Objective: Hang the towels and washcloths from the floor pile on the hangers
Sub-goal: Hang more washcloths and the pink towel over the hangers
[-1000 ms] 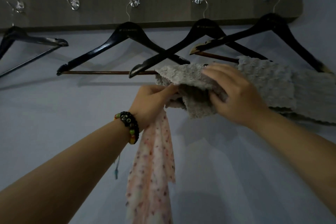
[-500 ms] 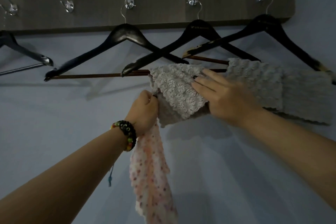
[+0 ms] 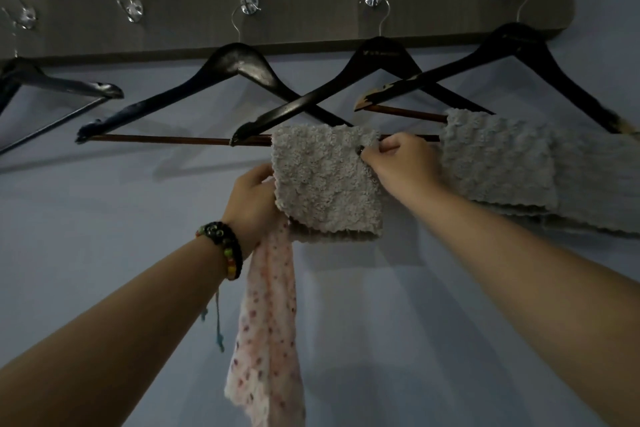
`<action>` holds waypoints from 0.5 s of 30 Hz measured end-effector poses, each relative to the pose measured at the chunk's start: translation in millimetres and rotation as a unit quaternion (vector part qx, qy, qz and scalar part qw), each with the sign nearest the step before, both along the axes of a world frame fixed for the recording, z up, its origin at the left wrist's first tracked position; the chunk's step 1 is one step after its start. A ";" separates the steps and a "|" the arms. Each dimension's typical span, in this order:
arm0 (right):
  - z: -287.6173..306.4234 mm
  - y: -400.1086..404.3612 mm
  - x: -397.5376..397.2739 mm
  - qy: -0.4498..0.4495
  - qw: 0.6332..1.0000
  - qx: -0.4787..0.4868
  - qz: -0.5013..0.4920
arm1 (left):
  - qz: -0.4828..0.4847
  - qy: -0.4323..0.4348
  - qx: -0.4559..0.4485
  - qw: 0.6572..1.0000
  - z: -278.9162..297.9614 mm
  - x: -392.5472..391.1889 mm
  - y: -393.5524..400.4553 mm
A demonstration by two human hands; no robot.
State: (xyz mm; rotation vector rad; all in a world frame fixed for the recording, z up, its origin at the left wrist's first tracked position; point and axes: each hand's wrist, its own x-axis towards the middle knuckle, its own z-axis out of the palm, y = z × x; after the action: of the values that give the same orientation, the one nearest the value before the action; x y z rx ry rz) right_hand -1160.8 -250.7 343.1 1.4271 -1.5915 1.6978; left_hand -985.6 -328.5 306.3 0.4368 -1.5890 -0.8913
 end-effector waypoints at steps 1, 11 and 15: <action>2.9 -4.8 -0.3 -0.016 1.000 -0.007 0.001 | -0.006 0.000 0.021 1.000 5.6 1.0 0.1; 42.9 -16.5 -11.8 -0.141 0.989 -0.016 0.047 | 0.058 0.024 0.038 0.997 58.4 -2.1 3.5; 48.1 -15.9 -10.3 -0.210 0.973 -0.043 0.087 | 0.122 -0.010 -0.014 0.992 72.1 -2.2 7.7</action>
State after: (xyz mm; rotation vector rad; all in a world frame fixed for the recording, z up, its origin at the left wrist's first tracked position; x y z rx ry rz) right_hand -1171.1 -266.6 391.2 1.2530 -1.6074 2.2633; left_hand -987.8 -320.7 378.3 0.6080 -1.5247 -0.6796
